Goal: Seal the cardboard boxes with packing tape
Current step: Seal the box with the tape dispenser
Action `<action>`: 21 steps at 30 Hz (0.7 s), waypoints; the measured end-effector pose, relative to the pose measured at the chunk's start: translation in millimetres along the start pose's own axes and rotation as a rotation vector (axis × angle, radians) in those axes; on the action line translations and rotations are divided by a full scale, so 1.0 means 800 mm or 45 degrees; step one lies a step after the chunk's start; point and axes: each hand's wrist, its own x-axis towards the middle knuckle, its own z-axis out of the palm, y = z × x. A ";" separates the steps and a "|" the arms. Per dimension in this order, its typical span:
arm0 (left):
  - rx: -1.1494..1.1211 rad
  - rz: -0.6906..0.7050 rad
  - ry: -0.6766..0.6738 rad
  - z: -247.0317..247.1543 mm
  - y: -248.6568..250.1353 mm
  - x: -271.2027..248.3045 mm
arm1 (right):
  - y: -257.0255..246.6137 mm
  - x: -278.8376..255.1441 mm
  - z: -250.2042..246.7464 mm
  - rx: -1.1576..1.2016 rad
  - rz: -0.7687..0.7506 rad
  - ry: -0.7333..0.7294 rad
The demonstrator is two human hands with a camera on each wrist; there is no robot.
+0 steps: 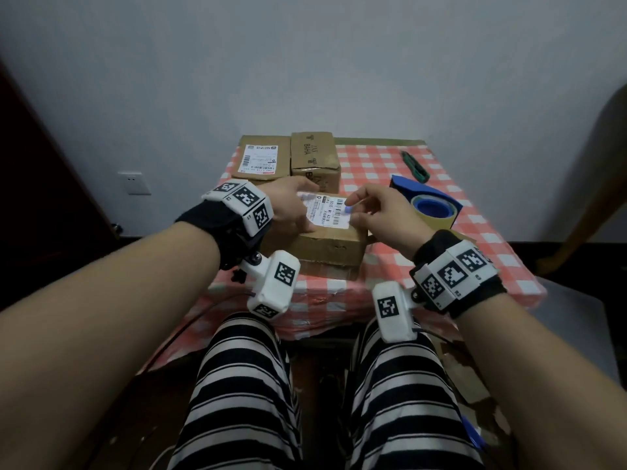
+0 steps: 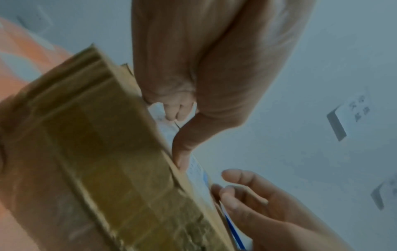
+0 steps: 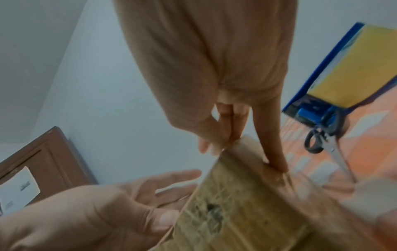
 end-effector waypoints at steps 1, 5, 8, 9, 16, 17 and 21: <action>-0.029 -0.017 0.053 -0.008 -0.001 -0.001 | -0.002 -0.004 -0.001 -0.001 -0.029 0.007; -0.229 -0.108 0.167 -0.028 -0.018 -0.006 | -0.005 -0.013 0.004 -0.276 -0.016 -0.142; -0.132 -0.217 0.107 -0.029 -0.036 -0.016 | -0.009 -0.014 0.016 -0.312 -0.044 -0.310; -0.140 -0.255 0.071 -0.027 -0.041 -0.019 | -0.008 -0.013 0.018 -0.322 -0.079 -0.305; -0.431 -0.266 0.050 -0.021 -0.053 -0.018 | 0.003 -0.007 0.022 -0.407 -0.187 -0.203; -0.437 -0.234 0.090 -0.022 -0.050 -0.020 | 0.002 -0.005 0.018 -0.422 -0.198 -0.166; -0.693 -0.041 0.302 -0.030 -0.040 -0.015 | -0.007 -0.001 0.000 -0.192 -0.209 -0.016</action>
